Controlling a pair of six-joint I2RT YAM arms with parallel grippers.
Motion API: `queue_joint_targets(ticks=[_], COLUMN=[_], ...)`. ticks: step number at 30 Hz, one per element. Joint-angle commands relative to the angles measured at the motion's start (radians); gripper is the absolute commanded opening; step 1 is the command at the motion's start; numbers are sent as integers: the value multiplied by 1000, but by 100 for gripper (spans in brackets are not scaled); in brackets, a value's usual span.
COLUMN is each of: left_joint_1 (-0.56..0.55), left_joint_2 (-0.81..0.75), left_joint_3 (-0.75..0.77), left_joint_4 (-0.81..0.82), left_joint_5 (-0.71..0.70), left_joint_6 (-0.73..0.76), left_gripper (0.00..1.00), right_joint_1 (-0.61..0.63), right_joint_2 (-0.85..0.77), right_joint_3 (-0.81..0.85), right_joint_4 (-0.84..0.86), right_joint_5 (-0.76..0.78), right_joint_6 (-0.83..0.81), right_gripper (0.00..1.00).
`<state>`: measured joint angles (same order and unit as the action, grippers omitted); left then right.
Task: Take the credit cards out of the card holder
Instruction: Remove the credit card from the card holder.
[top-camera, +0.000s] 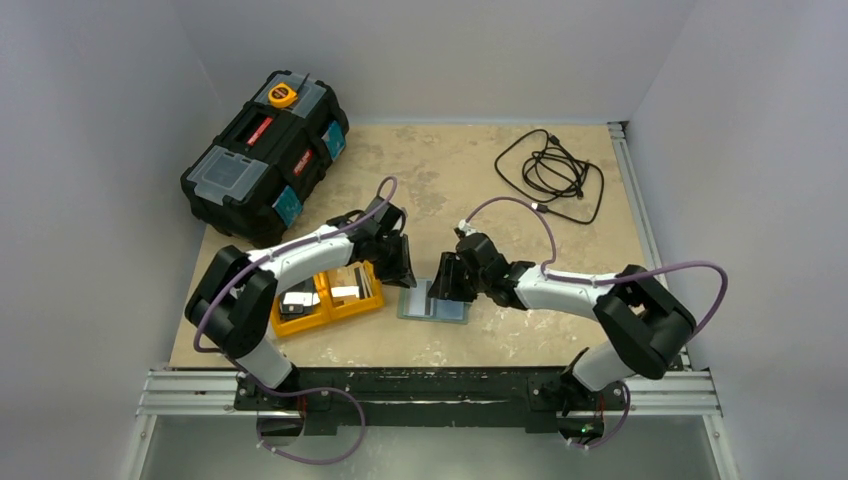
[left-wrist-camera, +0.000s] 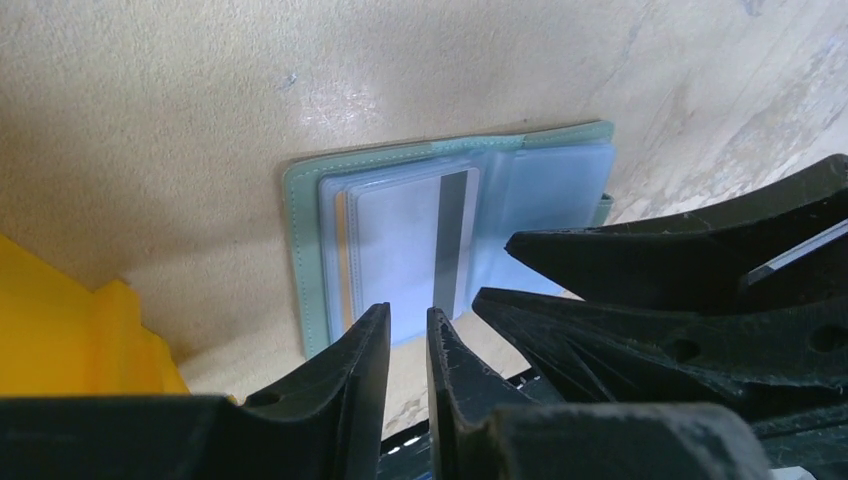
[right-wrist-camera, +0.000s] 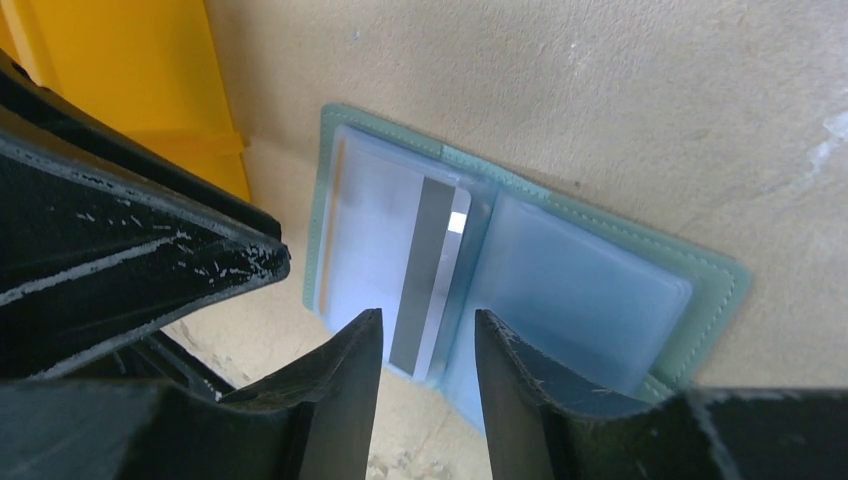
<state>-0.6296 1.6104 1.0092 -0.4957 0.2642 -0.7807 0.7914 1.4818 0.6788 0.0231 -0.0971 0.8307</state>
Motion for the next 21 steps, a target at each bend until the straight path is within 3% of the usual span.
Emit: queue_joint_targets(ticks=[1,21], left_joint_1=[-1,-87], left_joint_2=[34,151], left_joint_3=[-10,-3], left_joint_4=[28,49], left_joint_5=[9,-31], left_joint_6=[23,-52], left_gripper=[17,7], right_joint_1=[-16,-79], right_joint_2=[43,202], right_joint_3=[7,-65], right_joint_4=[107,295], right_joint_5=[-56,-184], right_joint_6=[7,-8], right_gripper=[38,36])
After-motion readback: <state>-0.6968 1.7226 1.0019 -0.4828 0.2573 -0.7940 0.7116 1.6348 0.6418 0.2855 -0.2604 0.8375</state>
